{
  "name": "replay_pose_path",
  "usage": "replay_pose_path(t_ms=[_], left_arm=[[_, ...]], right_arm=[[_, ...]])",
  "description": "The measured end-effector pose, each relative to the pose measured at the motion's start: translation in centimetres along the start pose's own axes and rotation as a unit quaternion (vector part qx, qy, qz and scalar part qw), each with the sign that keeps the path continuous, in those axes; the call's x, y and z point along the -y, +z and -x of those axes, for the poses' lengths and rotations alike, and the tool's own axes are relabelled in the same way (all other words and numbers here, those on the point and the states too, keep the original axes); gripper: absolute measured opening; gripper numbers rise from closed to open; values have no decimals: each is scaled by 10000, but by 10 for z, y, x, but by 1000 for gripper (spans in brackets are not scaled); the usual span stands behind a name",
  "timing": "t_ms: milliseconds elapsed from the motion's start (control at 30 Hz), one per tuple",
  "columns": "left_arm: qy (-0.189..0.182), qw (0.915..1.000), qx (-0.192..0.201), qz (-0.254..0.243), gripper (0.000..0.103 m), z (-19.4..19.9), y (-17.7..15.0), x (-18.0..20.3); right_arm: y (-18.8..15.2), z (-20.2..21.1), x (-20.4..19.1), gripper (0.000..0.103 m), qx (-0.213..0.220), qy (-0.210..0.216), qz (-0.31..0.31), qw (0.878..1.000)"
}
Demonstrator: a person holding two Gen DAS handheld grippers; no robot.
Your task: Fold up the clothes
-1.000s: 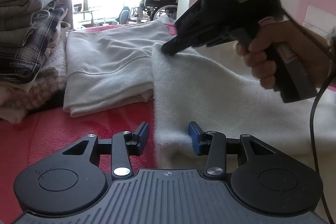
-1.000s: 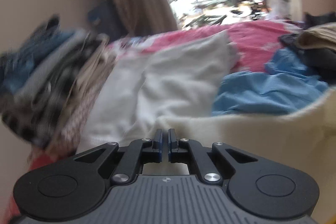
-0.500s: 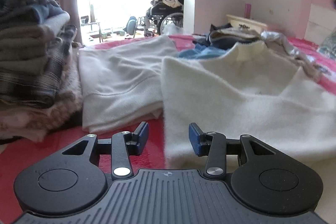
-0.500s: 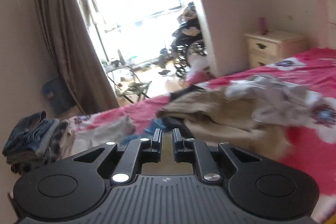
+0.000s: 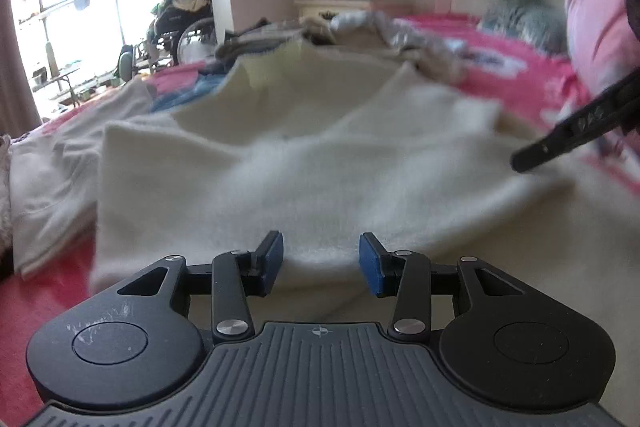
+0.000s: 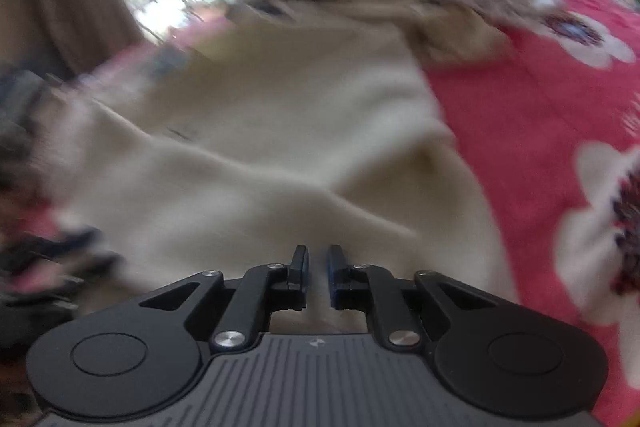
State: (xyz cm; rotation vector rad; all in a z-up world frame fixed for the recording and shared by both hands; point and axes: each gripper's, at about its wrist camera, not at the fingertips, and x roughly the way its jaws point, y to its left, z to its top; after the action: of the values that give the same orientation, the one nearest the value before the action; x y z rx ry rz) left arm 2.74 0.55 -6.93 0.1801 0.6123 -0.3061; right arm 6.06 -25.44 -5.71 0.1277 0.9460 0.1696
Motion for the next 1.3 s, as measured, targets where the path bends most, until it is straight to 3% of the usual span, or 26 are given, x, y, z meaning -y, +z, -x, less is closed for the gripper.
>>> replay_pose_path(t_ms=[100,133,267,367,433,533,600,767,867,933,1000,1300], left_arm=[[-28,9999,87,-59,43,4,-1,-3],[-31,9999,104,-33,43,7,0,-6],[-130,9991,370,-159,43,26,5,-7],[-581,9976,357,-86,43,29,5,-3],[-784,9966,215,-104,43,25,0,5],[-658,9970,-239,-325,43,8,-12,19],[-696,9971,-293,-127,43,12,-13,14],[-840,9937,-560,482,43,40,-17,-6],[-1017,9865,-961,846,43,58,-28,-22],[-1126,9789,-1303,1103,43,69,-38,-32],[-1227,9699,-1607,1356,43,80,-51,-43],[-1635,9368,-2259,2113,43,116,-86,-71]], right_arm=[[-3,4,21,0,232,30,-683,9974],[-2,11,22,6,342,-112,-767,9964],[-4,33,16,9,408,189,-657,9968],[-8,38,9,9,265,449,-515,9973],[-13,23,9,10,2,254,-379,9990],[-17,17,26,9,-17,312,-943,9951],[-16,27,32,11,61,331,-1190,9923],[-19,70,49,30,85,231,-1258,9917],[-27,91,70,42,-116,314,-1478,9885],[-33,101,84,43,-319,283,-1596,9863],[-41,110,98,54,-505,202,-1712,9837],[-73,109,145,61,-1331,660,-2516,9564]])
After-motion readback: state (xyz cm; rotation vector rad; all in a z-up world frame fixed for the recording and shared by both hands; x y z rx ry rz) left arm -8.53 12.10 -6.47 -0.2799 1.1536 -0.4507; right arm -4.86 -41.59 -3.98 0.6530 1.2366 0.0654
